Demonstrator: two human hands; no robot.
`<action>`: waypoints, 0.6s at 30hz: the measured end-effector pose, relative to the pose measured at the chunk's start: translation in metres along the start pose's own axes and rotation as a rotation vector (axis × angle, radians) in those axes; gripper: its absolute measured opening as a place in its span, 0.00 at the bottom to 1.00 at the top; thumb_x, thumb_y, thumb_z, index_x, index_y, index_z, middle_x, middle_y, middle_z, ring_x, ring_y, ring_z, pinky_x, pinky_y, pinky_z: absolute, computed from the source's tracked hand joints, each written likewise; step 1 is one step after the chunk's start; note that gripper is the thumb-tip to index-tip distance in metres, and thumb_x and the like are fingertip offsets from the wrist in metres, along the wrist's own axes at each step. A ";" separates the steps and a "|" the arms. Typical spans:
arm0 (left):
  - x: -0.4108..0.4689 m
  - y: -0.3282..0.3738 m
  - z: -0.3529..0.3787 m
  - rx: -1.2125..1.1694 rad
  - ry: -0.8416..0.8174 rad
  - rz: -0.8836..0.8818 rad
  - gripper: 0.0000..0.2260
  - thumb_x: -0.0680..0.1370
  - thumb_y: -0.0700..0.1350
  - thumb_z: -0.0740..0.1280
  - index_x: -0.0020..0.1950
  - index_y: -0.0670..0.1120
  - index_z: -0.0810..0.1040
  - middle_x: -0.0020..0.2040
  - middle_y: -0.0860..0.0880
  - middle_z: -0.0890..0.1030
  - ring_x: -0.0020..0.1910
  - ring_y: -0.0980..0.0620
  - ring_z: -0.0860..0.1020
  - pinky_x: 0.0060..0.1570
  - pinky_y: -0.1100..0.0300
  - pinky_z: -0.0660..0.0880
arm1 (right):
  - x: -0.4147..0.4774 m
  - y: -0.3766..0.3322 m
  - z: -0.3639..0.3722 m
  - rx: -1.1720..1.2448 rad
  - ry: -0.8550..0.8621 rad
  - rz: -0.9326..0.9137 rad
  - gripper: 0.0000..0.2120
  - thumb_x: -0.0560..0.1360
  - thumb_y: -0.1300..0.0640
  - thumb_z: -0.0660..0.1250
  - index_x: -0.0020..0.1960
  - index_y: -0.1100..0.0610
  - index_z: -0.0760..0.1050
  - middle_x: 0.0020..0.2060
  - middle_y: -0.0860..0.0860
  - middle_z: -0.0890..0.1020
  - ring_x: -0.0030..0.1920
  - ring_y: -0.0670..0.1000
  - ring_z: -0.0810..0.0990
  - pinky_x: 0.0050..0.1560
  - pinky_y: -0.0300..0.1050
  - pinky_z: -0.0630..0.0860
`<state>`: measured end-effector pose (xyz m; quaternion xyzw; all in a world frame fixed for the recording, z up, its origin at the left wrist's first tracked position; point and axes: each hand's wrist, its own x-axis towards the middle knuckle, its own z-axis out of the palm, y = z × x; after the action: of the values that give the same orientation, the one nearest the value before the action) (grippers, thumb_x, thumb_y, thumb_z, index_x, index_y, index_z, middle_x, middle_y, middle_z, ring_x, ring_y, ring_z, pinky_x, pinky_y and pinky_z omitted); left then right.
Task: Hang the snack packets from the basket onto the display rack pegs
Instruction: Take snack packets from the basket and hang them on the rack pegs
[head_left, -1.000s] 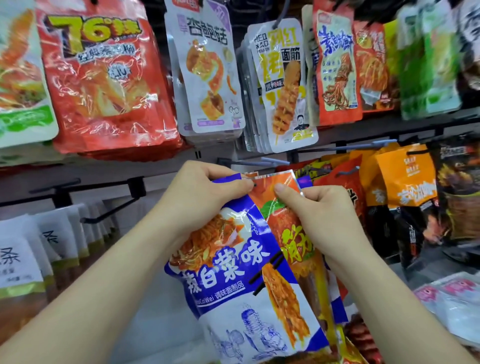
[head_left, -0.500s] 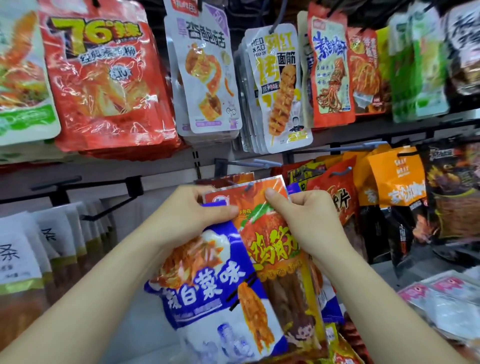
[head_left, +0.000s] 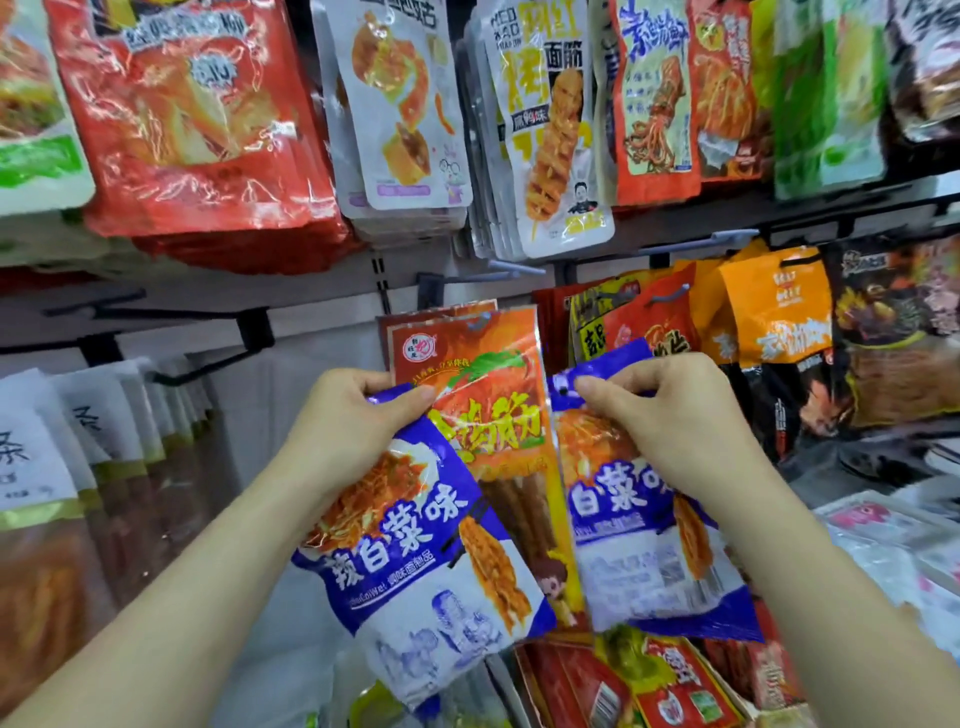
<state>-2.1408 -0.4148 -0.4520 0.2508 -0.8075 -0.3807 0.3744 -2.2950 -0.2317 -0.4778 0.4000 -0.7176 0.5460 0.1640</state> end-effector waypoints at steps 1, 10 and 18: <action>0.003 0.000 -0.001 0.014 0.007 0.004 0.09 0.74 0.48 0.73 0.37 0.45 0.83 0.32 0.48 0.84 0.34 0.49 0.83 0.42 0.52 0.79 | -0.003 0.002 -0.004 -0.015 -0.029 0.018 0.18 0.73 0.46 0.71 0.32 0.59 0.82 0.27 0.54 0.82 0.31 0.50 0.80 0.37 0.48 0.76; 0.040 -0.011 0.014 0.156 0.136 -0.022 0.11 0.74 0.51 0.73 0.43 0.43 0.83 0.37 0.42 0.84 0.37 0.44 0.82 0.41 0.54 0.77 | -0.023 0.010 -0.023 -0.160 0.093 0.010 0.20 0.73 0.45 0.71 0.29 0.57 0.80 0.25 0.52 0.80 0.30 0.51 0.79 0.38 0.52 0.76; 0.061 -0.021 0.014 0.340 0.146 -0.008 0.15 0.75 0.55 0.71 0.35 0.46 0.79 0.33 0.47 0.81 0.37 0.46 0.79 0.35 0.57 0.70 | -0.027 0.004 -0.028 0.034 -0.006 0.046 0.08 0.71 0.53 0.74 0.33 0.51 0.82 0.31 0.45 0.84 0.37 0.42 0.81 0.40 0.39 0.75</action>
<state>-2.1859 -0.4628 -0.4500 0.3406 -0.8298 -0.2210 0.3829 -2.2867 -0.1953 -0.4889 0.3878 -0.7178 0.5604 0.1427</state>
